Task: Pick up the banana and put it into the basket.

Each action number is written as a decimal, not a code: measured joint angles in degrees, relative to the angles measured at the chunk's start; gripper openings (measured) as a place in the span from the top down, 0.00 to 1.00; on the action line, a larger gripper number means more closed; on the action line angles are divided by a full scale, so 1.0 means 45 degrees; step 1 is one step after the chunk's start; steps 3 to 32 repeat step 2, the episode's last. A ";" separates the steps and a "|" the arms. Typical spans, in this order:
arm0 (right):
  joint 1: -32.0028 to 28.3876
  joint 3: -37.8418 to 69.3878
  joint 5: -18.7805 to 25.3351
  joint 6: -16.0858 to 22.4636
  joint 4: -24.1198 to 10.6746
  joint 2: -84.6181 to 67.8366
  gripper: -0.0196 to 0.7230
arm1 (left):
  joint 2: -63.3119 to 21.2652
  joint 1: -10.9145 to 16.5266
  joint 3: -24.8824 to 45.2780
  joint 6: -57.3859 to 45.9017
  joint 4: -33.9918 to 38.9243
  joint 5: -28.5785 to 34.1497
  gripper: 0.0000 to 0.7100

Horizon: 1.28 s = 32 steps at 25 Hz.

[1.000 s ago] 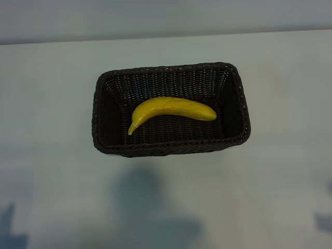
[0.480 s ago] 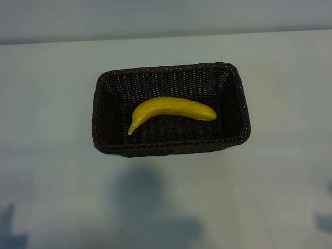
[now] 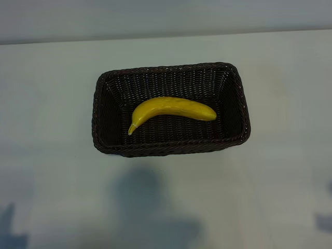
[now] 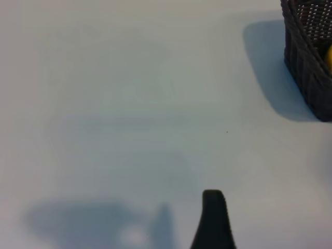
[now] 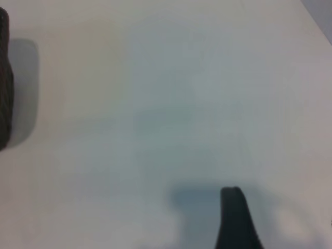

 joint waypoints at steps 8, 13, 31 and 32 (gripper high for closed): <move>0.0000 0.0000 0.0000 0.0000 0.0000 0.0000 0.37 | 0.0000 0.0000 0.0000 0.0000 0.0000 0.0000 0.19; 0.0000 0.0000 0.0000 0.0000 0.0000 0.0000 0.37 | 0.0000 0.0000 0.0000 0.0000 0.0000 0.0000 0.19; 0.0000 0.0000 0.0000 0.0000 0.0000 0.0000 0.37 | 0.0000 0.0000 0.0000 0.0000 0.0000 0.0000 0.19; 0.0000 0.0000 0.0000 0.0000 0.0000 0.0000 0.37 | 0.0000 0.0000 0.0000 0.0000 0.0000 0.0000 0.19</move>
